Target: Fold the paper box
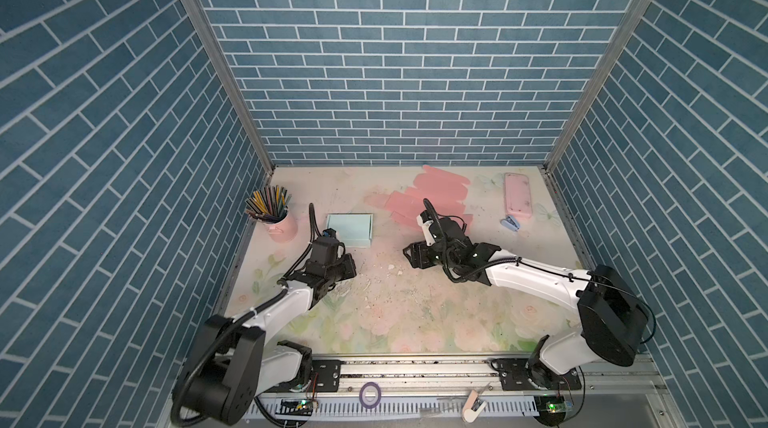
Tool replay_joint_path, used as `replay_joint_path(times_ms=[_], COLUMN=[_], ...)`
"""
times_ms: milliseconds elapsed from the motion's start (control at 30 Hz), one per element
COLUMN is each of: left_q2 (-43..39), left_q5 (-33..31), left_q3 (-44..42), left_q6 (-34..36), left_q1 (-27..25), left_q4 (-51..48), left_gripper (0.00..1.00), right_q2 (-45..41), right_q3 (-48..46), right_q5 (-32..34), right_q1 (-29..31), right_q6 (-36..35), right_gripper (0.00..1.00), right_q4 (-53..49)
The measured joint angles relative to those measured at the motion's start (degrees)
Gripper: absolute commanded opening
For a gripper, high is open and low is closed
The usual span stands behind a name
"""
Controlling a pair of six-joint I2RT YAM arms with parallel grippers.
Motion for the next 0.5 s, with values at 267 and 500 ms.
replay_joint_path(times_ms=[267,500], left_q2=[12.6,20.3], left_q5=[-2.8,-3.8], left_q3=[4.9,10.7], left_q6=[-0.1,-0.2], left_q1=[0.9,1.4], left_q4=[6.6,10.5], left_gripper=[0.00,0.00], right_q2=[-2.3,-3.4], right_q3=[0.0,-0.1], right_q5=[1.2,2.3], right_q1=[0.3,0.3], right_q6=[-0.2,-0.3], right_gripper=[0.69,0.69], right_q4=[0.2,0.2])
